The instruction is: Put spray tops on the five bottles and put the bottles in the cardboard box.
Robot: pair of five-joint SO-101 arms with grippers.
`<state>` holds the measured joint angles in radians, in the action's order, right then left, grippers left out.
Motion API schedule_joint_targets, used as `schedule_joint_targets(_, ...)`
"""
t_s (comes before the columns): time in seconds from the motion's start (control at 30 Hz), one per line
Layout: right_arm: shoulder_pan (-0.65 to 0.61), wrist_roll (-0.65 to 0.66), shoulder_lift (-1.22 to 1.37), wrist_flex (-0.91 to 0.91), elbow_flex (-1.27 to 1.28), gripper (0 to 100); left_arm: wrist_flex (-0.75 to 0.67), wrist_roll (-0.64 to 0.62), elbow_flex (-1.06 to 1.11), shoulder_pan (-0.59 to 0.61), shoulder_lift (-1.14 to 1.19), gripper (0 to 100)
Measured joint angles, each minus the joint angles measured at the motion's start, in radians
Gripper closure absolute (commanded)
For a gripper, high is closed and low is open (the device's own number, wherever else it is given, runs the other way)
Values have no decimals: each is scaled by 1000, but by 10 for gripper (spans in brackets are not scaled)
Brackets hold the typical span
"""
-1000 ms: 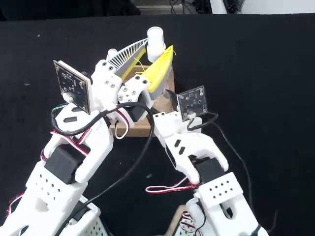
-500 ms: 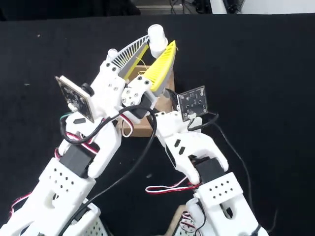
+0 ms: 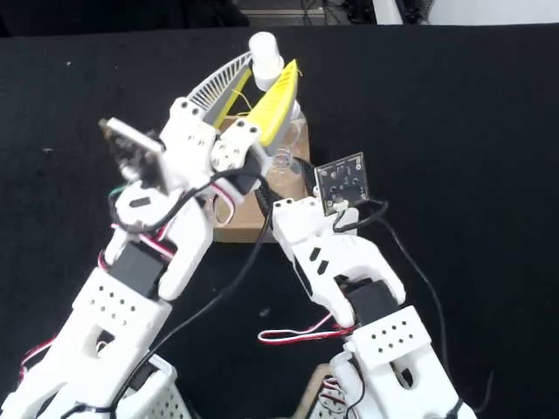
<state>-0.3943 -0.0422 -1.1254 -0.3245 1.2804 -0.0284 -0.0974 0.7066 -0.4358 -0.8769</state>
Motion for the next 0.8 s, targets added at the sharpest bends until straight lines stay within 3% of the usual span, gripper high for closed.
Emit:
schedule_joint_targets(0.23, 2, 0, 0, 2, 0, 987, 184, 0, -100, -31, 38, 970)
schedule_joint_targets(0.53, 3, 0, 0, 2, 0, 987, 164, -6, -109, -26, 32, 971)
schedule_joint_targets(0.8, 2, 0, 0, 2, 0, 987, 163, -164, -109, -26, -21, 971)
